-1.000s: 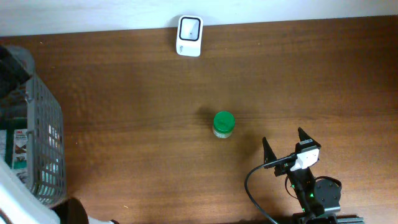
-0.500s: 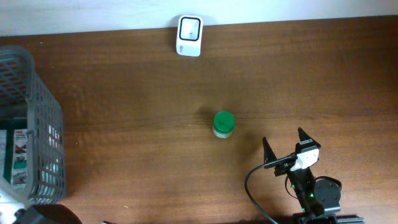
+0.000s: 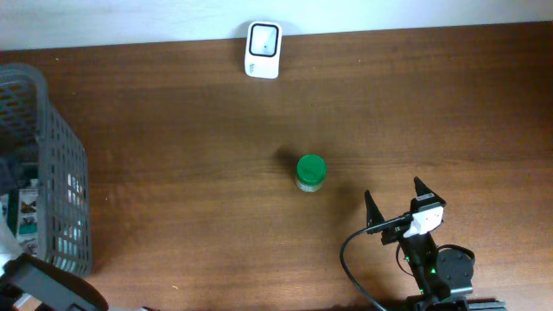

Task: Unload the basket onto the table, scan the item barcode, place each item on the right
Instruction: 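Reach the left gripper into the basket and grasp the green glove pack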

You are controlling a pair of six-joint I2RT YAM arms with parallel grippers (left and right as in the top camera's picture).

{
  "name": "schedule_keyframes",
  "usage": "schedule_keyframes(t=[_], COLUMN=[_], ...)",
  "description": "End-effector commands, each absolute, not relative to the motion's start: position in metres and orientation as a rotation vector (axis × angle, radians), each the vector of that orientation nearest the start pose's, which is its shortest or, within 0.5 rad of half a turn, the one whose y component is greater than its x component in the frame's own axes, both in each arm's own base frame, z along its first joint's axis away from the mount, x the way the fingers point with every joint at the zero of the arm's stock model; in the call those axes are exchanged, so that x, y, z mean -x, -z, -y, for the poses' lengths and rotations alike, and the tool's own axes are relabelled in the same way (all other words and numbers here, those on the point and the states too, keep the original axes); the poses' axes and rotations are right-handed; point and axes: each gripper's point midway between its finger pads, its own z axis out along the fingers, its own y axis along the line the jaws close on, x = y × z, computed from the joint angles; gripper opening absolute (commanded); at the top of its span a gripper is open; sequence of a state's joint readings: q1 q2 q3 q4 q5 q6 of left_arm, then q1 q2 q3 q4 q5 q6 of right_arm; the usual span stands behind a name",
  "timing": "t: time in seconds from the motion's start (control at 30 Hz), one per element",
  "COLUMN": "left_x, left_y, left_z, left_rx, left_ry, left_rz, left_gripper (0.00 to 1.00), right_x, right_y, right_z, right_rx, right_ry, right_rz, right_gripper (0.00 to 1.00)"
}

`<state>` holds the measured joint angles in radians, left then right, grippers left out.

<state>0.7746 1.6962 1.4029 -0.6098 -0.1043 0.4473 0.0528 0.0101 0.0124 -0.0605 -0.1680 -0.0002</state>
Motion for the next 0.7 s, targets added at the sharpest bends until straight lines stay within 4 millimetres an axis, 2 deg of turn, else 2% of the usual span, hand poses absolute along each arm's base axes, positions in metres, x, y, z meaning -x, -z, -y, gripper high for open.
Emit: schedule_keyframes(t=[0.0,0.1,0.27,0.5,0.57,0.67], left_x=[-0.295,-0.273,-0.27,-0.268,-0.269,-0.271], left_y=[-0.14,-0.116,-0.075,-0.034,-0.034,-0.035], left_z=[-0.346,-0.364,-0.364,-0.361,-0.361,-0.362], left_rx=[0.345,0.435,0.456,0.467,0.464,0.462], left_ry=[-0.649,-0.612,-0.477,-0.399,-0.399,-0.403], left_rz=[-2.651,-2.698,-2.754,-2.827,-2.827,-2.818], left_gripper=[0.99,0.99,0.99,1.0,0.93,0.63], right_x=[-0.242,-0.242,-0.242,-0.242,-0.242,-0.242], right_y=[-0.16,-0.16,-0.16,-0.159,-0.159,-0.159], right_z=[-0.042,-0.042,-0.042,-0.042,-0.042,-0.042], right_rx=[0.175,0.175,0.175,0.175,0.175,0.175], right_ry=[-0.182,-0.182,-0.182,-0.182,-0.182,-0.182], right_rz=[-1.625,-1.625,-1.625,-1.628,-1.628,-1.628], right_gripper=[0.98,0.98,0.98,0.98,0.98,0.98])
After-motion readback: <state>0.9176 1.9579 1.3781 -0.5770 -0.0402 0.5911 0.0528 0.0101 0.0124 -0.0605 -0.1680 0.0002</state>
